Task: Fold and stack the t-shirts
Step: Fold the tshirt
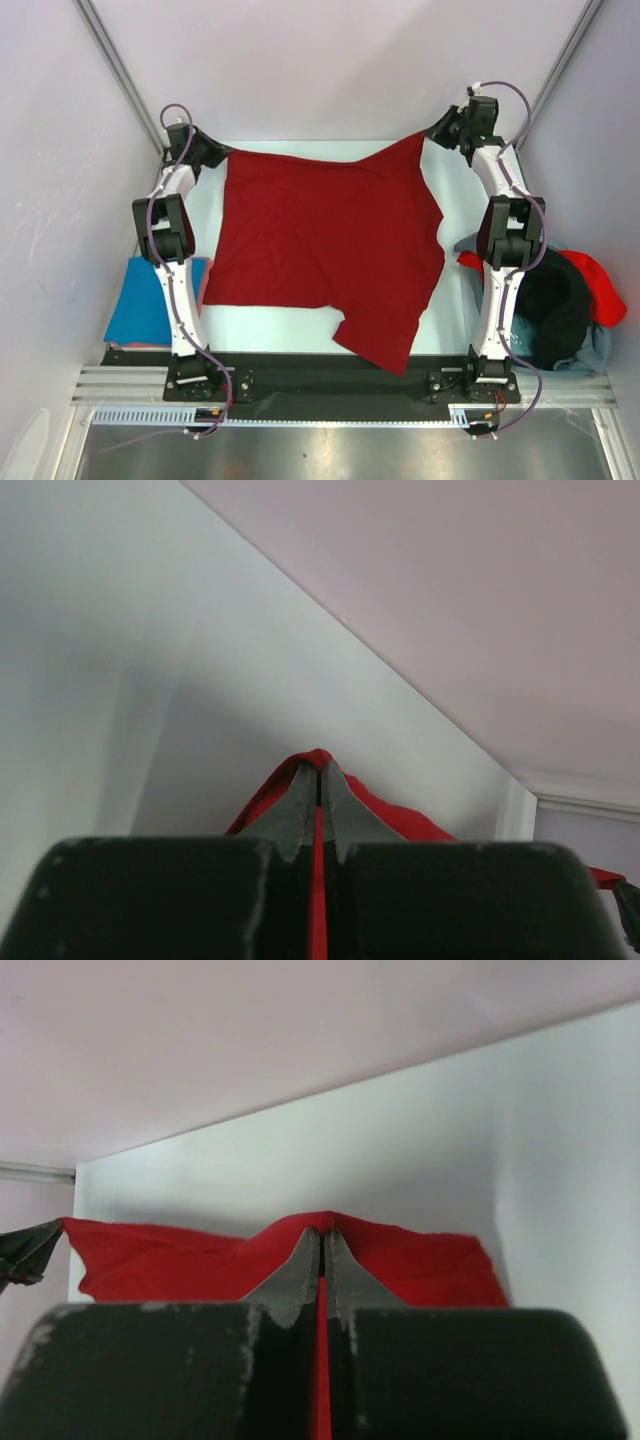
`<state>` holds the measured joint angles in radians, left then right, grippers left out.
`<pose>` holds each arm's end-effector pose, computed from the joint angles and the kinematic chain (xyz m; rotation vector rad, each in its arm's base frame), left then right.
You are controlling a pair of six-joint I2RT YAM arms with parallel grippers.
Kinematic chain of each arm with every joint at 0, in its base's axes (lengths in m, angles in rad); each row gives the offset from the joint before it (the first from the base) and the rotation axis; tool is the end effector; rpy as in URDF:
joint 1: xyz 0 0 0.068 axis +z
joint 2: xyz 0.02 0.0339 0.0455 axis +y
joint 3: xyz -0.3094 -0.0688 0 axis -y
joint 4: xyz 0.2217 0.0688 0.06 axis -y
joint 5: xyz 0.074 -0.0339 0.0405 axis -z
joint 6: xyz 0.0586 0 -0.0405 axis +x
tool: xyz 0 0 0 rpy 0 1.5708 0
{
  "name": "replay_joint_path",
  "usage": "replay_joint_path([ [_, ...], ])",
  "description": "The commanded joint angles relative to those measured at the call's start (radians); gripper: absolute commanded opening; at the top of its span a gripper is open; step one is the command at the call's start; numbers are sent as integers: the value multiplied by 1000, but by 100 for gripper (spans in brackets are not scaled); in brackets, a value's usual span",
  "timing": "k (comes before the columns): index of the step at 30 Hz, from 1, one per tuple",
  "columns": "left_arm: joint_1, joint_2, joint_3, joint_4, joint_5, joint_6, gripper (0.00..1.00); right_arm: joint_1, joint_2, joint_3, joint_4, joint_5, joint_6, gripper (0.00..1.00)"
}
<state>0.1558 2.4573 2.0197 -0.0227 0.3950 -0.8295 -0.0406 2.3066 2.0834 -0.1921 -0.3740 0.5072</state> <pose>0.5970 0.0709 0.2126 -0.7550 1.9514 -0.8179 0.5752 -0.0019 0.3004 0.3039 1.9949 0.6705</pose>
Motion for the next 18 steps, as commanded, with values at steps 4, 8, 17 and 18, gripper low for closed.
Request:
replay_joint_path([
  [4,-22,-35,1,-66,79,-34,0,1,-82,26,-157,27,73,0],
  [8,-10,-127,-114,-137,49,-26,0,4,-173,-104,-204,6,131,0],
  [17,56,-314,-262,-252,19,-14,0,1,-340,-290,-317,12,143,0],
  [18,57,-331,-278,-253,25,-14,0,-4,-348,-293,-332,10,137,0],
])
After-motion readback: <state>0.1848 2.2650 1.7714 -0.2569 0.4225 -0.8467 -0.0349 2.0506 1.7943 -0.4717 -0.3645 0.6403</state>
